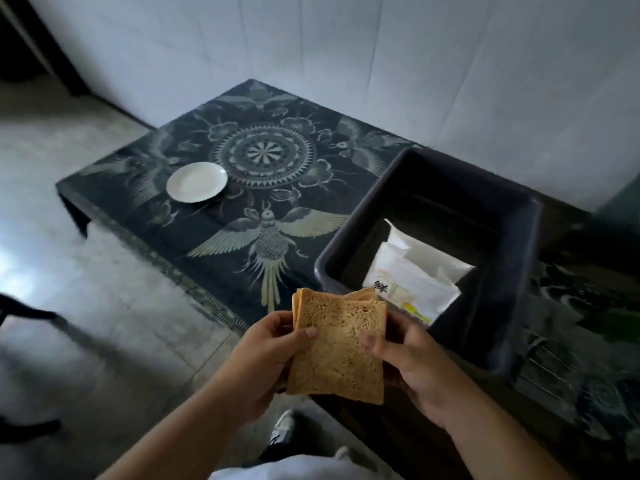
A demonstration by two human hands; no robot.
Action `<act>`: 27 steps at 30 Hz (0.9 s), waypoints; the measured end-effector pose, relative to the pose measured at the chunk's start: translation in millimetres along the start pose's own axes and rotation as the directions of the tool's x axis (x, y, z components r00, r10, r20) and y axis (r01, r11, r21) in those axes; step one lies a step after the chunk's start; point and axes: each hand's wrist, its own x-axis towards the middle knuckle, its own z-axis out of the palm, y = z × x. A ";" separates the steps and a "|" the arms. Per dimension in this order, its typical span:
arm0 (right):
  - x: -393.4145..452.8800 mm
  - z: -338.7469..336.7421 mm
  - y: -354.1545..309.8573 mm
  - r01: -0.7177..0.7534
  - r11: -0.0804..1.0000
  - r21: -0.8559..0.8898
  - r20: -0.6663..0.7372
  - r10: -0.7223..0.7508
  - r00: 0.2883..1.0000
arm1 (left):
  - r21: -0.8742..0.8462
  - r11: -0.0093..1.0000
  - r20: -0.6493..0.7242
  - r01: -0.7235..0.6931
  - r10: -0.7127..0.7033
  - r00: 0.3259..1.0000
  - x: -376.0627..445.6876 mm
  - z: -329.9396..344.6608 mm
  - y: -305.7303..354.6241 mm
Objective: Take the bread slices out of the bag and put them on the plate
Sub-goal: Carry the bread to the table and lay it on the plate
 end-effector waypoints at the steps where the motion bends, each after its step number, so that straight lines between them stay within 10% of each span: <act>1: 4.8 9.7 1.5 -0.020 0.999 -0.034 0.050 0.022 0.999 | -0.029 0.999 -0.058 -0.027 0.025 0.998 -8.3 -9.5 -5.0; 14: 36.3 178.1 57.1 -0.096 0.913 -0.396 0.522 0.310 0.795 | -0.222 0.922 -0.655 -0.318 0.101 0.749 -155.4 -110.0 -87.7; 27: 8.4 320.7 99.9 -0.048 0.843 -0.535 0.588 0.413 0.696 | -0.233 0.889 -0.779 -0.395 0.072 0.622 -243.9 -209.7 -127.0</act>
